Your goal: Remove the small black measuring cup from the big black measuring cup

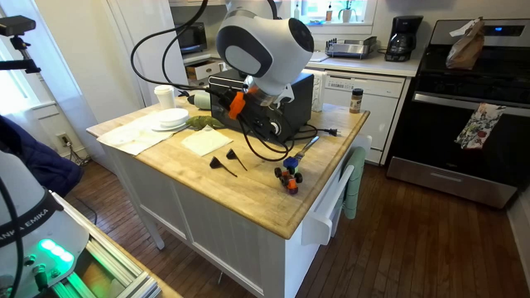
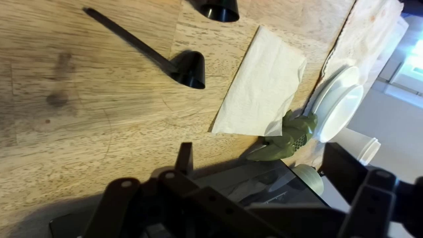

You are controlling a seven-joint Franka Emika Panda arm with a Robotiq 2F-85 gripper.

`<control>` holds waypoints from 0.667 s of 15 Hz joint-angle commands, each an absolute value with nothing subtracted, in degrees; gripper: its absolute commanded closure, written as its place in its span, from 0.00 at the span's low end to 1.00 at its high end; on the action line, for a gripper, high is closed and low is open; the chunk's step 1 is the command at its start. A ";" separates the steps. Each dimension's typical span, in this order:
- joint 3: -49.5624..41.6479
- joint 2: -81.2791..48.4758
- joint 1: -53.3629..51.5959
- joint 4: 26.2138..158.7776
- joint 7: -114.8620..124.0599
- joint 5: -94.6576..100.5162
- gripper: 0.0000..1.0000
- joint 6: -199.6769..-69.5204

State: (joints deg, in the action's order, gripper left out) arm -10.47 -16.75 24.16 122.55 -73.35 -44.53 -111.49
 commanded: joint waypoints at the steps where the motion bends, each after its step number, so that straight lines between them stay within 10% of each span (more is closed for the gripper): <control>1: -12.26 -11.52 21.44 125.62 -68.36 -42.17 0.00 -113.70; 10: -12.94 -5.65 16.89 126.43 -42.91 -21.63 0.00 -117.70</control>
State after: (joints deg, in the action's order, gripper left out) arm -12.51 -7.71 18.31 125.16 -50.46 -28.34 -119.00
